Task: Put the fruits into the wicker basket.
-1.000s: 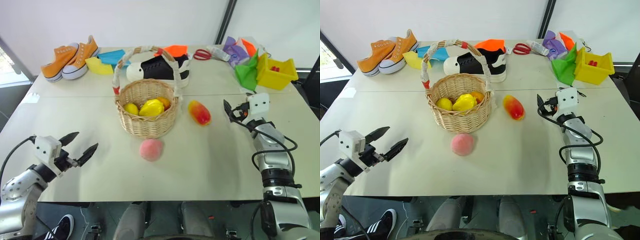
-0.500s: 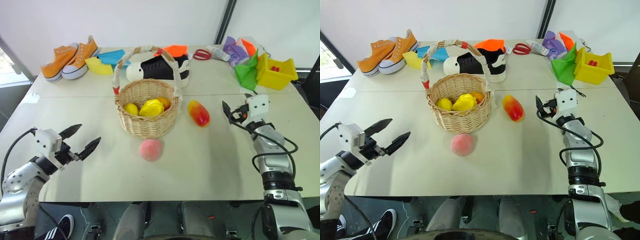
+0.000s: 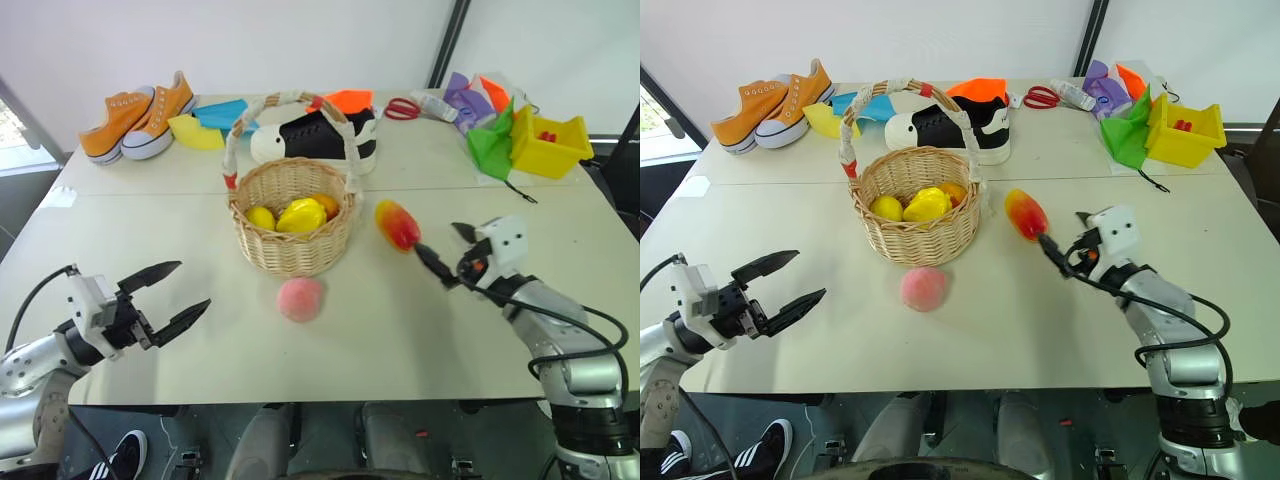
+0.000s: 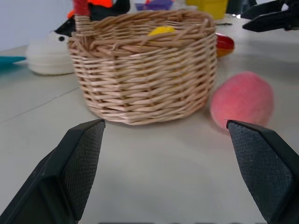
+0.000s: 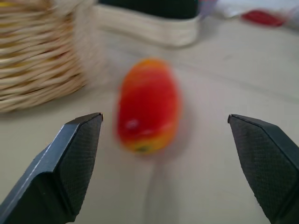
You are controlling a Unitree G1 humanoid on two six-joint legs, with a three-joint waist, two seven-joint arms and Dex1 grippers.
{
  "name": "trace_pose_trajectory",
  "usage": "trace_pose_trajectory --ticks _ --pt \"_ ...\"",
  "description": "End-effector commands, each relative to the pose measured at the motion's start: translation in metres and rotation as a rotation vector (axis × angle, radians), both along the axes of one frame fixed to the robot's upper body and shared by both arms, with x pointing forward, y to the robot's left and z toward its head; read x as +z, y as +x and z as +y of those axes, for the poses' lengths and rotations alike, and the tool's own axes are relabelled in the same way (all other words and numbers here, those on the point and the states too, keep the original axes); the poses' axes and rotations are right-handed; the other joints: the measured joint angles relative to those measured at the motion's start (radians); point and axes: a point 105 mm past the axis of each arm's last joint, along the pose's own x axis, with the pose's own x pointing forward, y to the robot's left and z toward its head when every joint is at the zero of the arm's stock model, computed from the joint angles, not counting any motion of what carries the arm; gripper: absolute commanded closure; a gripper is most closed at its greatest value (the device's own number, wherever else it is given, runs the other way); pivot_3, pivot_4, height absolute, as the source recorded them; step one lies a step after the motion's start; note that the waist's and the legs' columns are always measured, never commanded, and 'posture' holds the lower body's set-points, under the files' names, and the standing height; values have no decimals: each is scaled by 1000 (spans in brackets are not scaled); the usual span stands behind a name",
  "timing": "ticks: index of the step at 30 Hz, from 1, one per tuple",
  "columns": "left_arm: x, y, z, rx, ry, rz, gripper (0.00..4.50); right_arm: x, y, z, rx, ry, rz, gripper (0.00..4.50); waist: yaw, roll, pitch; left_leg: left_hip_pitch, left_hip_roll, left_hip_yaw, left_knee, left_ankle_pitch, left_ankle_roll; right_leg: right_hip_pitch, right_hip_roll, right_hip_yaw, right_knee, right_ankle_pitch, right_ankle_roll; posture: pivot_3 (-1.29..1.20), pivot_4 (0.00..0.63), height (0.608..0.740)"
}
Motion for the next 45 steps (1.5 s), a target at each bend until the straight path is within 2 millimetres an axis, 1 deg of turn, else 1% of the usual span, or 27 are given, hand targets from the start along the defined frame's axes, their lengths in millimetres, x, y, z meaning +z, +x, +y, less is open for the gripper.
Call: trace_pose_trajectory --ticks 1,3,6,8,12,15,20,26,27,28,29,31,34,36,38,40,43,44,45 --pt "13 -2 -3 -25 31 -65 0 21 18 2 -115 -43 -10 27 1 0 0 0 0 0 0 0 0 -1 -1 0 0 0 0 0 150 740" --pt "13 -3 -6 -32 30 -69 0 23 25 5 -131 -54 33 27 6 0 0 -1 0 0 0 0 0 -4 -1 -1 -1 0 0 0 150 740" --pt "12 -5 -12 -46 24 -69 0 29 28 18 -88 -29 83 27 12 -1 0 -6 -1 0 0 0 1 -9 -1 -3 -2 0 0 0 150 740" --pt "9 -5 -12 -31 9 -60 0 29 31 23 -76 -38 113 27 10 -1 0 -7 -1 0 0 1 2 -10 -1 -3 -1 0 1 0 150 740" --pt "5 -7 -13 -27 -5 -47 0 25 44 15 -137 -88 161 27 4 -1 0 -7 -1 0 0 1 3 -10 -1 -3 0 1 1 0 150 740" --pt "4 -9 -17 -28 -8 -47 0 18 48 13 -152 -123 198 27 5 -1 0 -7 -1 0 0 1 3 -10 -1 -3 0 1 1 0 150 740" --pt "4 -12 -19 -23 -14 -48 0 4 51 21 -134 -93 264 27 6 -1 0 -7 -1 0 0 1 3 -10 -1 -3 0 1 1 0 150 740" --pt "6 -10 -19 -14 -15 -61 0 3 61 22 -172 -56 241 27 4 -1 0 -7 -1 1 1 1 3 -10 -1 -3 1 1 1 0 150 740" --pt "6 -10 -19 -12 -15 -62 0 5 61 23 -169 -49 233 561 5 -1 0 -7 -1 1 1 1 3 -10 -1 -3 1 1 2 0 150 740" --pt "6 -9 -19 -11 -15 -63 0 7 61 24 -165 -45 227 875 5 -1 0 -7 -1 0 1 1 3 -10 -1 -3 1 1 2 0 150 740" --pt "6 -9 -19 -10 -15 -64 0 8 60 23 -163 -58 212 1337 5 -1 0 -7 -1 1 0 1 3 -10 -1 -3 1 2 3 0 150 740" --pt "5 -8 -18 -8 -14 -64 0 9 59 20 -179 -58 200 1337 5 -1 0 -7 -1 1 1 1 3 -10 -1 -3 1 2 3 0 150 740" --pt "5 -7 -18 -9 -13 -64 0 6 57 16 -180 -61 205 1337 6 -1 0 -7 -1 1 1 1 3 -10 -1 -3 1 2 3 0 150 740" --pt "4 -6 -19 -12 -12 -64 0 8 55 14 -184 -62 193 1337 6 -1 0 -7 -1 1 1 1 3 -10 -1 -3 1 2 3 0 150 740" --pt "5 -5 -19 -13 -12 -64 0 19 52 14 -154 -39 141 1337 6 -1 0 -7 -1 1 1 1 3 -10 -1 -3 1 2 3 0 150 740" --pt "5 -5 -18 -11 -17 -62 0 25 44 5 -133 -49 103 1337 6 -1 0 -7 -1 1 1 1 3 -10 -1 -3 1 2 3 0 150 740" --pt "5 -5 -14 3 -26 -62 0 32 15 -4 22 -20 92 1337 13 -1 0 -7 -1 0 1 1 3 -9 -1 -3 0 2 4 0 150 740" --pt "5 -4 -11 17 -25 -70 0 34 2 -3 101 -29 89 1337 16 -1 0 -7 -1 0 1 1 3 -8 -1 -4 -1 2 4 0 150 740" --pt "5 -3 -8 33 -25 -75 0 35 -14 0 192 -28 121 1337 17 -1 0 -7 -1 0 1 1 3 -4 -1 -4 -1 2 4 0 150 740"
